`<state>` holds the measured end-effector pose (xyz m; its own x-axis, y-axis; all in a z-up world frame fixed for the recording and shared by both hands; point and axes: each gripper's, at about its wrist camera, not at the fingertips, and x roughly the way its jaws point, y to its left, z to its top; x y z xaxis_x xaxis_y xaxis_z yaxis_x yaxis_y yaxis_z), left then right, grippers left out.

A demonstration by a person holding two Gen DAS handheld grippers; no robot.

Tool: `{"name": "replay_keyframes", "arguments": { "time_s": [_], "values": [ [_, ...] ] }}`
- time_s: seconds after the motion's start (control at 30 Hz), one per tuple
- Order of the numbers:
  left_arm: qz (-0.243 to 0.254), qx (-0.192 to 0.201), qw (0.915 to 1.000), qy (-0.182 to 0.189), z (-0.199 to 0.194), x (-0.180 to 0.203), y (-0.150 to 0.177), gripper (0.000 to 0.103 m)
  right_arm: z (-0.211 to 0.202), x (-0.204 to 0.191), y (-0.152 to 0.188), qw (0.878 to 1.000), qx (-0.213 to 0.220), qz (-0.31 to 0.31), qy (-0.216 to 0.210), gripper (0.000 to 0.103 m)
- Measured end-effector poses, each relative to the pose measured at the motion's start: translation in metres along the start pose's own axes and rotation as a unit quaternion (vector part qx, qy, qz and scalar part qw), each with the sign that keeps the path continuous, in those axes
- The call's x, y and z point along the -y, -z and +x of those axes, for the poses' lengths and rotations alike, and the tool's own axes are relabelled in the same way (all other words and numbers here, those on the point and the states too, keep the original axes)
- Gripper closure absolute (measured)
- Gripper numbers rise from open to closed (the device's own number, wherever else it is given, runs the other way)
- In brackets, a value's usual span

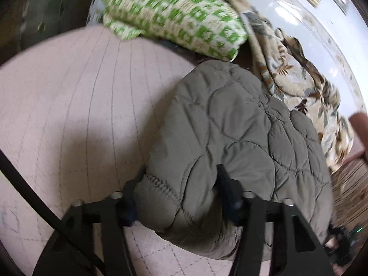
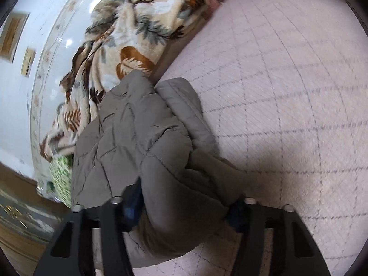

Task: Fold large clothes
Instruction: 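Roll both tools and close them on the jacket's folded edge, then lift the gripped edge and fold it over the jacket with both tools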

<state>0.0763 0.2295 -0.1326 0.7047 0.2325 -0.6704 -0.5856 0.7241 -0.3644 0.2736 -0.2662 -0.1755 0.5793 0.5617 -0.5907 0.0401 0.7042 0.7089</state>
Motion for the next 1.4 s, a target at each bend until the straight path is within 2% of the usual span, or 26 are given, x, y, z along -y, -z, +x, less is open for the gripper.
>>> {"name": "replay_keyframes", "arguments": {
  "time_s": [0.07, 0.17, 0.43, 0.7, 1.4],
  "values": [
    [0.023, 0.014, 0.9995, -0.016, -0.002, 0.008, 0.002, 0.061, -0.003, -0.012, 0.002, 0.999, 0.011, -0.035, 0.018, 0.055],
    [0.049, 0.029, 0.9977, -0.037, -0.004, 0.016, 0.003, 0.063, -0.006, -0.02, 0.005, 0.997, 0.02, -0.061, 0.033, 0.057],
    [0.108, 0.05, 0.9891, -0.087, -0.005, 0.033, 0.007, 0.063, -0.006, -0.021, 0.005, 0.997, 0.022, -0.07, 0.039, 0.057],
    [0.142, 0.068, 0.9805, -0.119, -0.006, 0.044, 0.013, 0.063, -0.005, -0.023, 0.006, 0.996, 0.023, -0.079, 0.046, 0.057],
    [0.159, 0.077, 0.9749, -0.135, -0.006, 0.05, 0.016, 0.063, -0.004, -0.024, 0.006, 0.995, 0.023, -0.083, 0.05, 0.057]
  ]
}}
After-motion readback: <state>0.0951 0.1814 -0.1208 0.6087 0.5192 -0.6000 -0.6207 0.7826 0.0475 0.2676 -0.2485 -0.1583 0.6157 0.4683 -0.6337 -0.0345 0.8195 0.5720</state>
